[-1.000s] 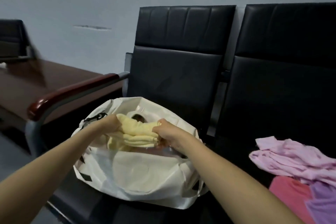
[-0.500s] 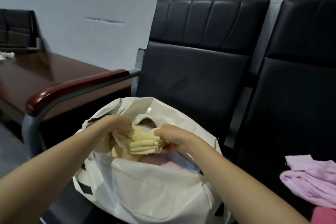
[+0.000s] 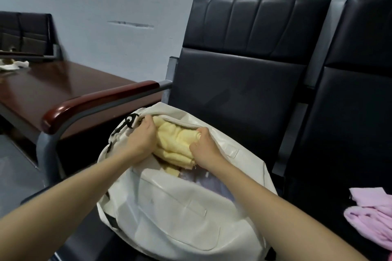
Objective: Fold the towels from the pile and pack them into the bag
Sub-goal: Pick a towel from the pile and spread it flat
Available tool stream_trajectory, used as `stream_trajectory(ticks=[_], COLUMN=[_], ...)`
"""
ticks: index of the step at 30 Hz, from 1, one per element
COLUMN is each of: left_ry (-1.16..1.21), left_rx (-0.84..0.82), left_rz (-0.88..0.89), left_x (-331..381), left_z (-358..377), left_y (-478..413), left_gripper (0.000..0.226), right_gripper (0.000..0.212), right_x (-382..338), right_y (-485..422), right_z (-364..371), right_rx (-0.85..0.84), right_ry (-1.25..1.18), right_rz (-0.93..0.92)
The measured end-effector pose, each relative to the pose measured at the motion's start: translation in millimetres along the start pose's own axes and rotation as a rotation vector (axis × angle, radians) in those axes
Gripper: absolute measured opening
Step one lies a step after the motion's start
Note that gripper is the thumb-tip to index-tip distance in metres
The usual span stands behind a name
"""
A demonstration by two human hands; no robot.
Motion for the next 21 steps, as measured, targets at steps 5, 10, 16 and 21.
stream_trajectory(ticks=[5, 10, 16, 21], left_ry=[-0.027, -0.321, -0.465, -0.282], left_rx=[0.021, -0.169, -0.422, -0.470], left_rz=[-0.145, -0.145, 0.056, -0.033], left_x=[-8.1, -7.3, 20.0, 2.1], left_z=[15.3, 35.9, 56.6, 74.7], left_y=[-9.0, 4.7, 41.3, 20.7], left_gripper=[0.028, 0.055, 0.049, 0.084], right_gripper=[0.020, 0.037, 0.042, 0.045], right_x=[7.4, 13.8, 1.5, -27.5], right_y=[-14.3, -2.6, 14.3, 26.4], right_z=[20.2, 39.7, 38.6, 45.1], right_rx=[0.182, 0.062, -0.118, -0.183], right_ry=[0.244, 0.309, 0.311, 0.701], right_rz=[0.092, -0.006, 0.145, -0.165])
Point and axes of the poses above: each hand's wrist, its own y-axis away from the middle knuckle, its own z-axis out of the palm, x = y × z, the point moved 9 cm from there along -y, towards the middle knuckle, and after that the axes turned 2 degrees about -x, right-handed, at the moved point
